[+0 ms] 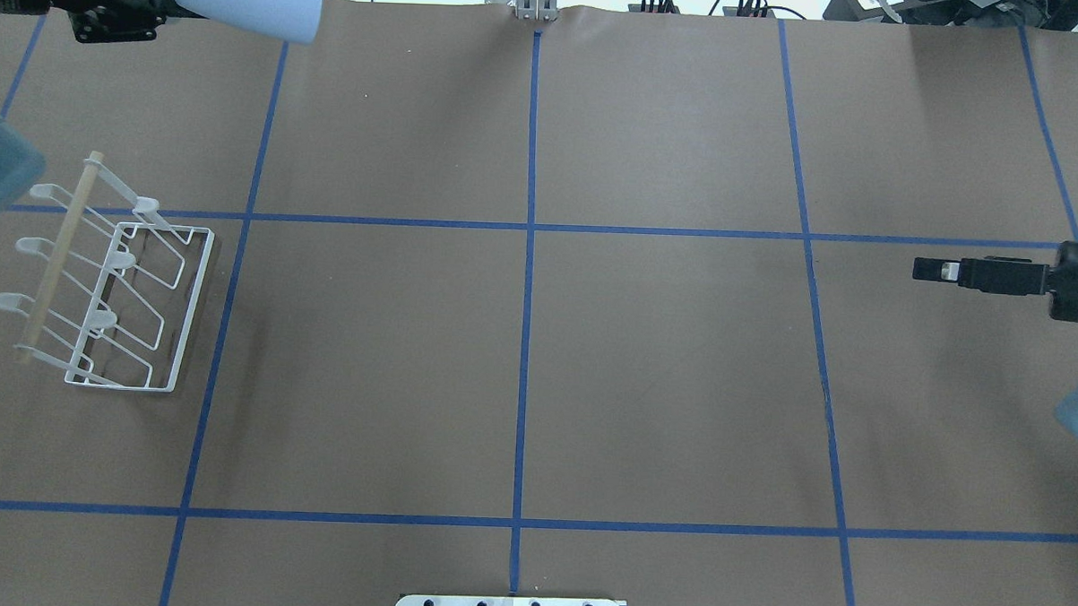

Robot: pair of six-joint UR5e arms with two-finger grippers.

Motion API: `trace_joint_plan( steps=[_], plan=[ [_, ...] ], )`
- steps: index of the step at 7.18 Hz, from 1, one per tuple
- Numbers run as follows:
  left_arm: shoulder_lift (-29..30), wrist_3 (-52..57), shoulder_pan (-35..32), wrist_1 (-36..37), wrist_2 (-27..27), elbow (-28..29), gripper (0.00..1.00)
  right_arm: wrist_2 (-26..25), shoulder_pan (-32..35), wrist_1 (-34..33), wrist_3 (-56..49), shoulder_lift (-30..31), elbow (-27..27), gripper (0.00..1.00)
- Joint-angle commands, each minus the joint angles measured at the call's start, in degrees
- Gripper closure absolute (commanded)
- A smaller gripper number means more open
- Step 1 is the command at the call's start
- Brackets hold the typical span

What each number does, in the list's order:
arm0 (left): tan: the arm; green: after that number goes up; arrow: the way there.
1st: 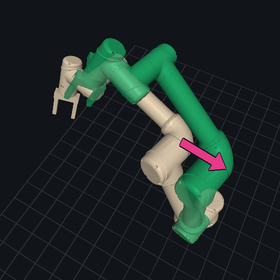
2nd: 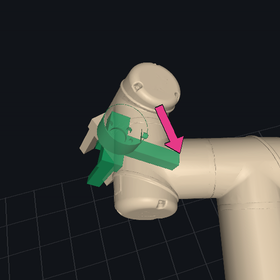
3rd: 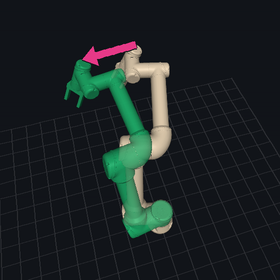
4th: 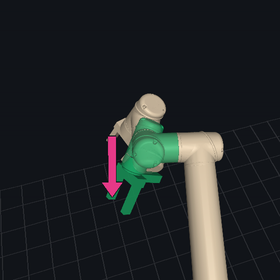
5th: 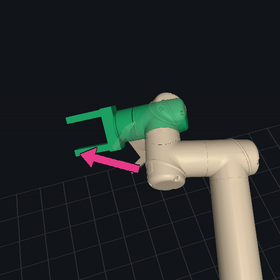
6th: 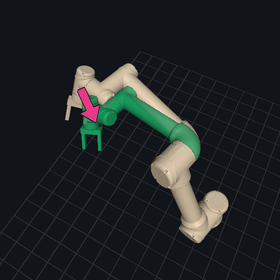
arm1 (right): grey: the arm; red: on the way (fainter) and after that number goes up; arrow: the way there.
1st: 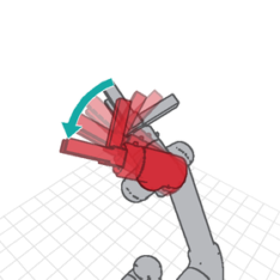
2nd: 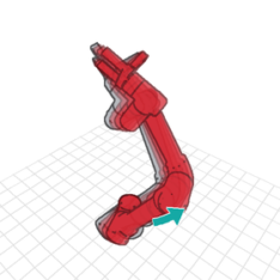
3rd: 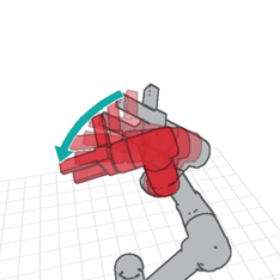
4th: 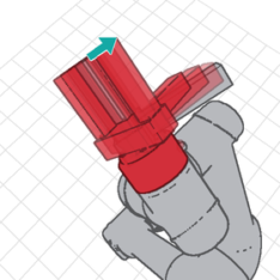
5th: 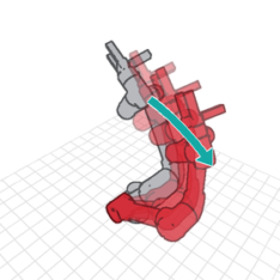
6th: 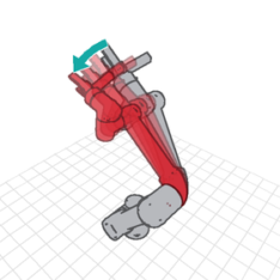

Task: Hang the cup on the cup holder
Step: 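Open the right gripper and withdraw it while the left gripper lifts the cup away, then carry the cup with the left gripper down over the wire rack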

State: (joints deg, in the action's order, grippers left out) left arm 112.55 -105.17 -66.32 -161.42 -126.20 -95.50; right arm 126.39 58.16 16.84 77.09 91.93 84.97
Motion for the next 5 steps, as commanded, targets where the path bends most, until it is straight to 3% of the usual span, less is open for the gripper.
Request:
trace_joint_plan(
  steps=[1, 3, 5],
  plan=[
    [-3.4, 20.3, -1.5, 25.2, 0.6, -9.1, 1.0, 2.4, 7.9, -11.6, -14.5, 3.3, -0.9, 0.0],
    [-3.6, 33.7, -0.7, 45.7, 2.4, -16.9, 1.0, 6.3, 14.8, -27.1, -29.9, 3.1, -0.3, 0.0],
    [-5.0, 49.7, 3.6, 66.9, 11.8, -25.5, 1.0, 6.8, 18.4, -38.9, -42.4, 2.9, 0.0, 0.0]
  ],
)
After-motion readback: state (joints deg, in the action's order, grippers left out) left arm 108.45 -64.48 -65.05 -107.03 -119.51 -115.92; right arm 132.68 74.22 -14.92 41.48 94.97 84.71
